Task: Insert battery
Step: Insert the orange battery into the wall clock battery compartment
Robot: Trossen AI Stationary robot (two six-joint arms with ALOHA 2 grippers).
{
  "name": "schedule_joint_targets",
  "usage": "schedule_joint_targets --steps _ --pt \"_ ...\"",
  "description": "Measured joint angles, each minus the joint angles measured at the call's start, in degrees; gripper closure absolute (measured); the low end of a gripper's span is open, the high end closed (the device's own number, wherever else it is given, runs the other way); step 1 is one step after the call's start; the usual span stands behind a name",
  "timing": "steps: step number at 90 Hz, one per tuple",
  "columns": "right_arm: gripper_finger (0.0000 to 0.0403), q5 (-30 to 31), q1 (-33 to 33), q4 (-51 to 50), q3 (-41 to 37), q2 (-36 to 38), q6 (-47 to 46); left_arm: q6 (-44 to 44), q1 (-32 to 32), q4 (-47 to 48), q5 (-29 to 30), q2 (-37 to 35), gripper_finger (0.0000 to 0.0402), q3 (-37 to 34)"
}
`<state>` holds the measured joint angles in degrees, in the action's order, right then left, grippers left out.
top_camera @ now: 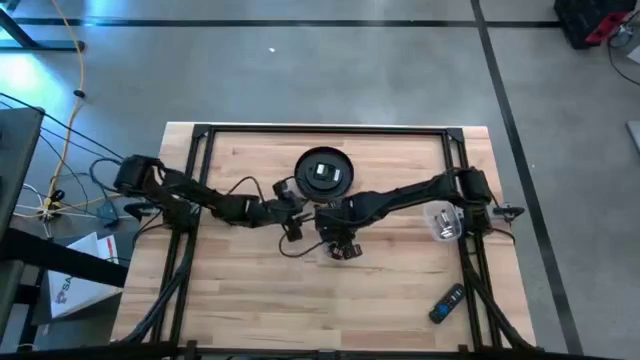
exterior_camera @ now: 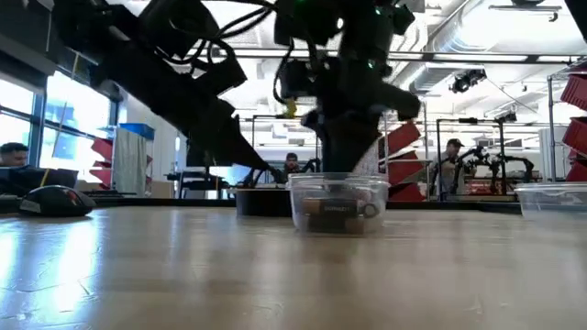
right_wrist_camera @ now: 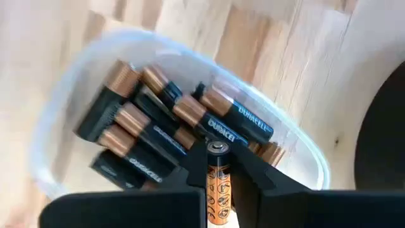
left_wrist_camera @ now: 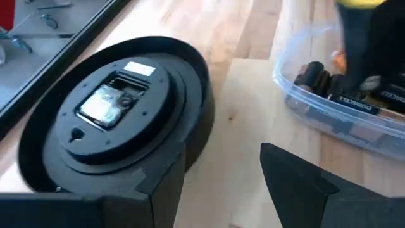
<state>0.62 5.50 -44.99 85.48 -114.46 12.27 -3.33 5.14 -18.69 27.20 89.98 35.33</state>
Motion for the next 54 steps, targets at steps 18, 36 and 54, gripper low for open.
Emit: schedule_joint_targets --steps 18,36,54 --pt "0.0393 -0.1 -0.9 -0.3 0.8 5.4 -2.7 -0.2 -2.4 2.1 -0.5 -0.2 0.0214 0.0" --pt "0.0393 2.6 -4.4 0.3 0.8 10.6 -4.5 -0.6 -7.0 1.4 -3.4 -0.2 0.0214 0.0" --pt "0.0393 1.9 -8.9 4.4 -0.8 11.4 -2.2 2.1 -11.8 -3.3 -8.2 -0.2 0.0214 0.0"
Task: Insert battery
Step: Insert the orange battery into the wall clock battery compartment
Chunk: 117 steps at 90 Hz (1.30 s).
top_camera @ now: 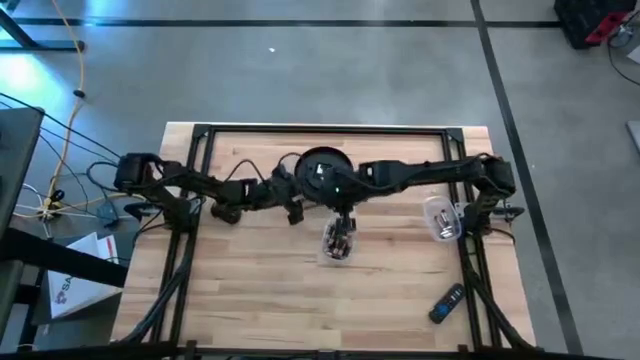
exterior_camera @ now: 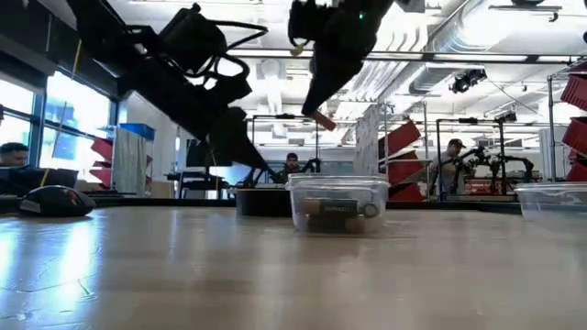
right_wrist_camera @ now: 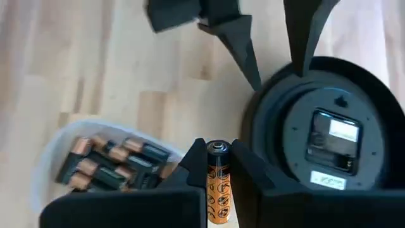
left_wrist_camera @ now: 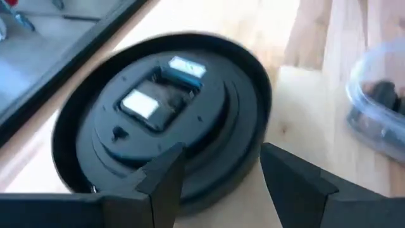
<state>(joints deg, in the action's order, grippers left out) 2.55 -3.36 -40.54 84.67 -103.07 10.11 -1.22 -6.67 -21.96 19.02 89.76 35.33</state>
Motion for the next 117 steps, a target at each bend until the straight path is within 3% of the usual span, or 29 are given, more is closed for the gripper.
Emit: schedule_joint_targets --steps 29,51,64,87,103,117 --pt "0.0393 -2.8 -9.3 14.9 -7.5 0.0 1.3 2.4 -8.8 -1.9 -1.6 1.4 0.0214 0.0" --pt "0.0393 -3.2 -15.0 22.6 -12.7 0.0 1.4 1.9 -14.4 -5.2 -9.5 6.2 0.0214 0.0" --pt "0.0393 -6.2 -17.1 28.9 -15.0 0.0 0.5 1.9 -14.4 -6.7 -10.1 8.3 0.0214 0.0" --pt "0.0393 -7.8 -17.6 30.5 -15.5 0.0 0.9 0.7 -11.8 -4.2 -11.7 8.3 0.0214 0.2" --pt "0.0393 -10.0 -17.3 30.5 -15.5 0.0 0.3 0.0 -9.4 2.1 -11.1 4.5 0.0214 0.1" --pt "0.0393 -10.2 -16.2 30.5 -15.5 0.0 0.3 1.8 -8.5 8.3 -5.8 -0.6 0.0214 -0.1"
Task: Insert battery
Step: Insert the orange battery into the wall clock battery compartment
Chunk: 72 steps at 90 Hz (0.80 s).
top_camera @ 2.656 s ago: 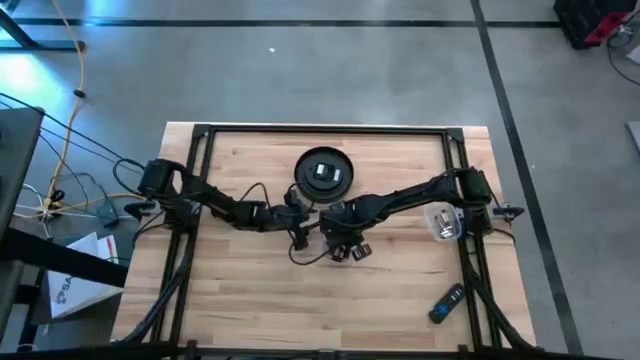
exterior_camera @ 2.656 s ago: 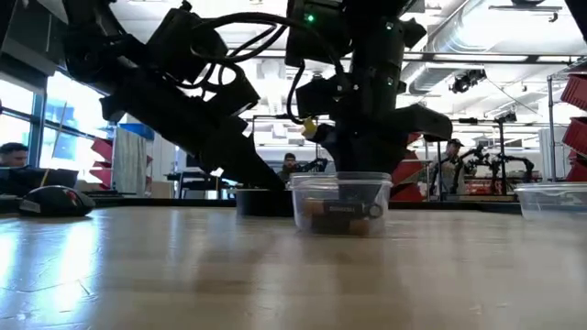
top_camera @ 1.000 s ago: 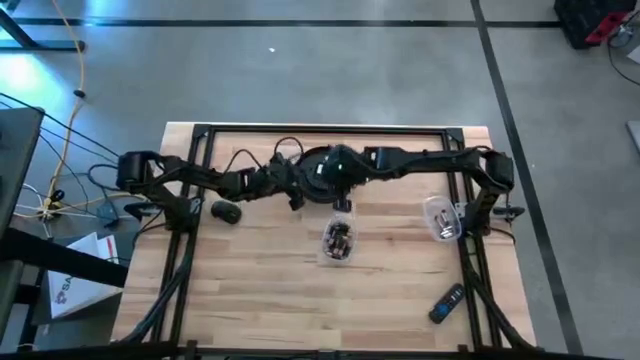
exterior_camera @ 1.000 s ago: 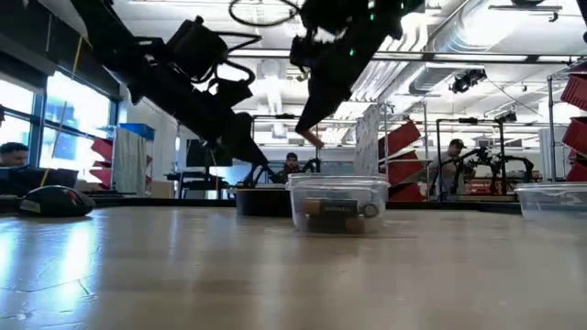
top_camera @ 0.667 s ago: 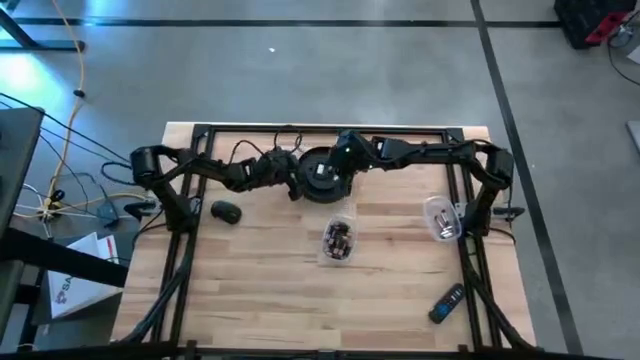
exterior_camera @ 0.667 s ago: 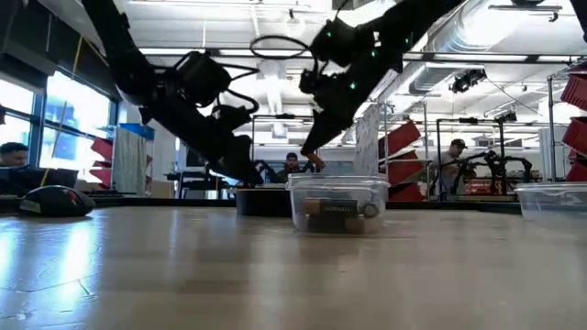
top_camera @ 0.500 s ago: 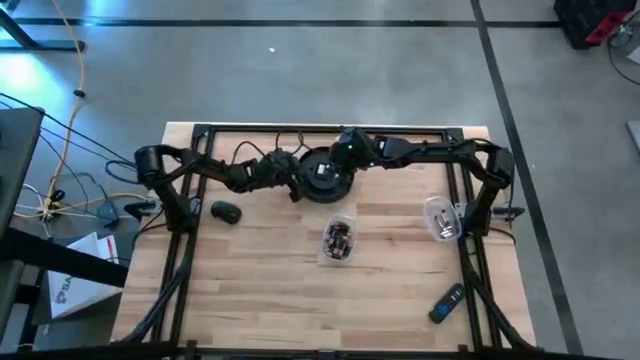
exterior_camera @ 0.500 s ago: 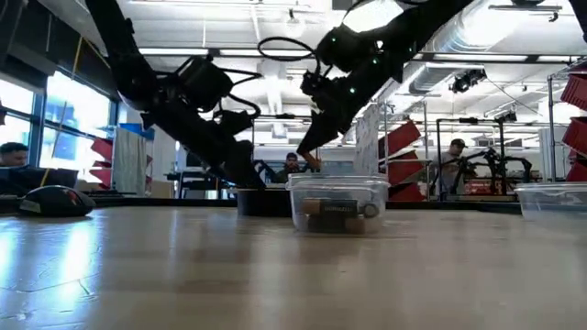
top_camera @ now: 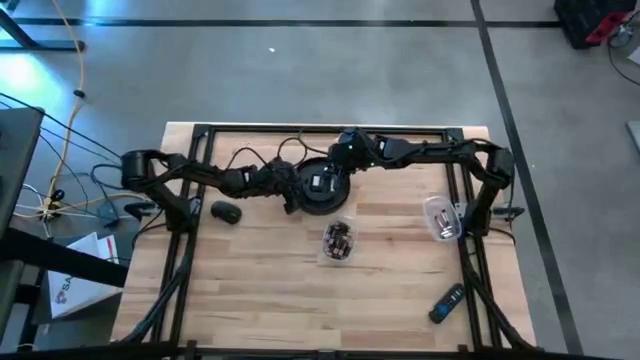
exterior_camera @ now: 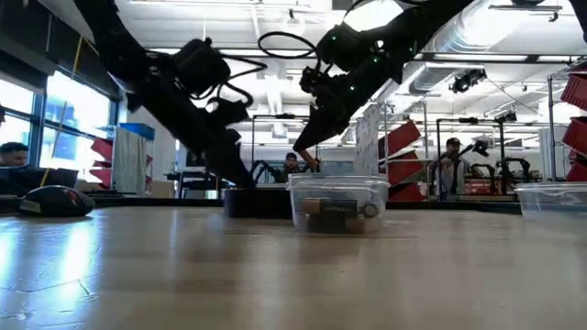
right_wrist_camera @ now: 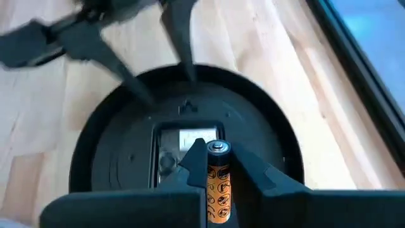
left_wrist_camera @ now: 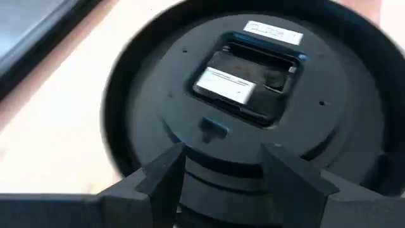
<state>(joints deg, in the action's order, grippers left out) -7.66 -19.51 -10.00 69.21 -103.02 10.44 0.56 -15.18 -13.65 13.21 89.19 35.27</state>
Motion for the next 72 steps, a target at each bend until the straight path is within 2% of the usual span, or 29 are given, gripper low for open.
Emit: schedule_joint_targets --steps 13,55,72 --pt "0.0393 -0.1 1.1 0.9 0.0 0.0 0.0 1.6 -0.2 1.4 1.7 -2.0 0.0214 0.0" --pt "0.0393 0.6 3.9 1.3 0.0 0.0 -1.5 1.7 -2.7 7.4 2.9 -1.7 0.0214 0.0" --pt "0.0392 0.7 4.4 1.3 0.0 0.0 -2.3 4.2 -4.5 7.0 2.9 -1.7 0.0214 0.0"
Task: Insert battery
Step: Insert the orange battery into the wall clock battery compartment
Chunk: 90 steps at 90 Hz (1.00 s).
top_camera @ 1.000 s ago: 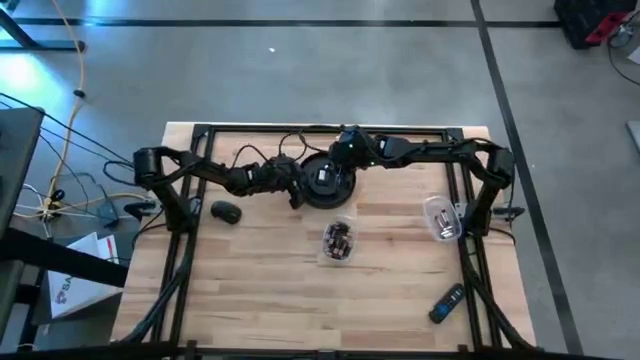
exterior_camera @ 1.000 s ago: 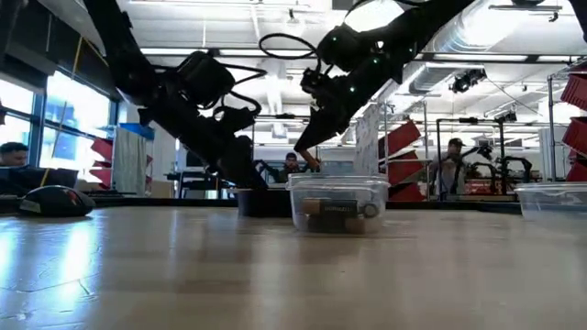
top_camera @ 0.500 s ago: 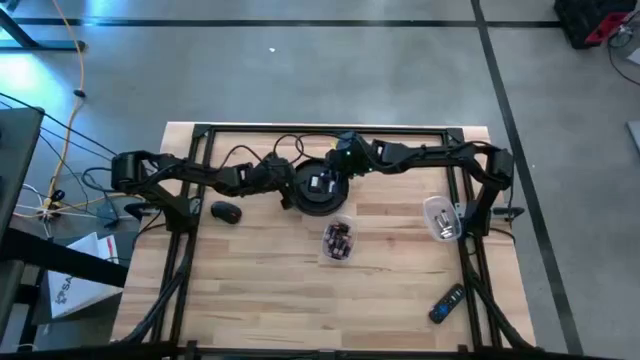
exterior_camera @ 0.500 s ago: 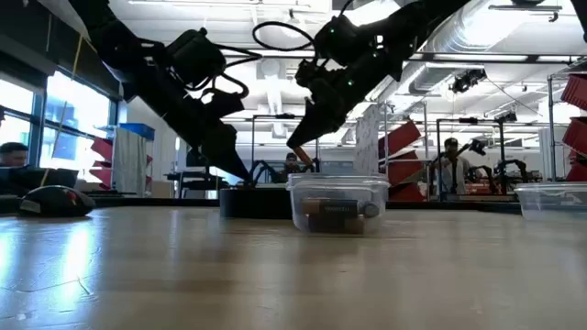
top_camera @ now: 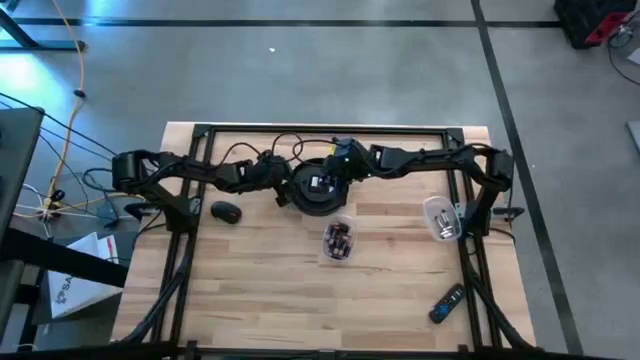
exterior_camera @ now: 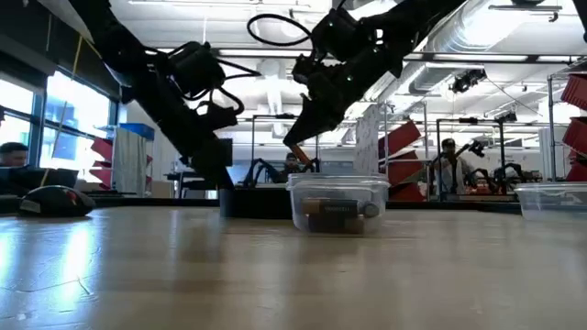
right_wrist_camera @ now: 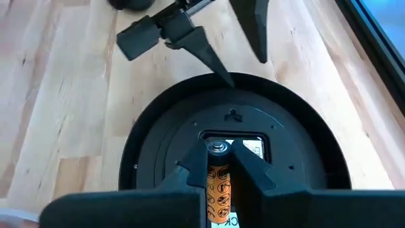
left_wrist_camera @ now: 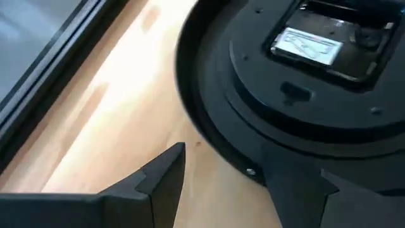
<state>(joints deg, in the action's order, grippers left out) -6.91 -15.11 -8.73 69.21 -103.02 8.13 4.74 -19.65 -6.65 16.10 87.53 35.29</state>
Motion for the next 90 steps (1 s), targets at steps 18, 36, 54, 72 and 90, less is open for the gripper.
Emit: schedule_joint_targets --steps 18,36,54,72,90 --pt "0.0392 2.0 0.1 0.3 0.0 0.0 -7.2 1.5 -2.2 -4.6 -0.6 0.0 0.0214 0.0" --pt "0.0392 6.2 0.1 0.6 0.0 -0.7 -27.8 1.5 -1.9 -5.9 -0.8 0.0 0.0214 0.0" --pt "0.0392 13.6 1.0 2.2 0.0 -3.8 -39.6 2.4 -1.1 -7.1 -0.8 0.0 0.0214 0.0" --pt "0.0392 17.0 1.9 3.5 0.0 -4.9 -48.4 3.0 0.4 -8.1 -4.0 0.0 0.0214 0.0" --pt "0.0393 16.6 2.2 6.4 0.0 -4.9 -54.0 8.8 6.4 -11.4 -6.6 0.0 0.0214 0.0"
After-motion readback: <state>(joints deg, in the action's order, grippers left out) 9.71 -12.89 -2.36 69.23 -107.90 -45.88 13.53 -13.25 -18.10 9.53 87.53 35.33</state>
